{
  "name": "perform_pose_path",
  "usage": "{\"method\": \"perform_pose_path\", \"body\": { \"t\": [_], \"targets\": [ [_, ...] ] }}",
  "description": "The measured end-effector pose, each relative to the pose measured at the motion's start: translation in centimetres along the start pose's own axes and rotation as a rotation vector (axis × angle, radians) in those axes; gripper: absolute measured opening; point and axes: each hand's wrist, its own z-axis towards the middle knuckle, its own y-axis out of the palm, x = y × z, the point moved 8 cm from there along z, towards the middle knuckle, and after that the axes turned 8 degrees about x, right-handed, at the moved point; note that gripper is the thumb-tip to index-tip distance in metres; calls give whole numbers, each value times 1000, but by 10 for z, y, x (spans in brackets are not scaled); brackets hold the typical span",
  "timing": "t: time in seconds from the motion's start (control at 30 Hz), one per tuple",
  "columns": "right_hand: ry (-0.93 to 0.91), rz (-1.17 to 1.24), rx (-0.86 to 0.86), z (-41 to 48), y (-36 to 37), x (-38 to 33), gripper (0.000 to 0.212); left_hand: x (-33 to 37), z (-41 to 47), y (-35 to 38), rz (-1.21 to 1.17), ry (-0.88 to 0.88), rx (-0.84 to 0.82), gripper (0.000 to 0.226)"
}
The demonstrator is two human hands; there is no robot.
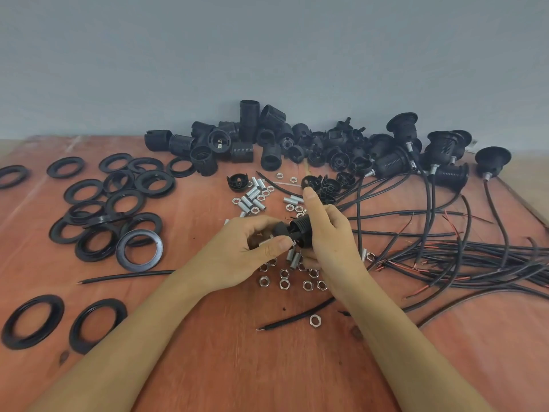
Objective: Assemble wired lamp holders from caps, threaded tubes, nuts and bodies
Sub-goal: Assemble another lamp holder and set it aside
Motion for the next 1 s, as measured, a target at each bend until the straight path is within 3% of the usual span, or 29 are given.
{"method": "perform_pose_path", "body": {
  "t": [0.37, 0.5, 0.63, 0.77, 1.0],
  "targets": [
    [189, -3, -129, -6, 10, 9, 35, -2, -1, -1, 4, -30, -72, 14],
    [111, -49, -76, -6, 4, 4, 40, -2, -2, 0, 17, -41, -56, 23],
    [179, -26, -115, -8, 7, 8, 44, -1, -2, 1, -14, -80, -97, 29],
    [174, -33, -127, -7, 7, 7, 53, -2, -2, 0, -73, -126, -104, 20],
    [13, -233, -28, -1, -2, 3, 64, -1, -2, 2, -45, -102, -90, 17]
  ]
}}
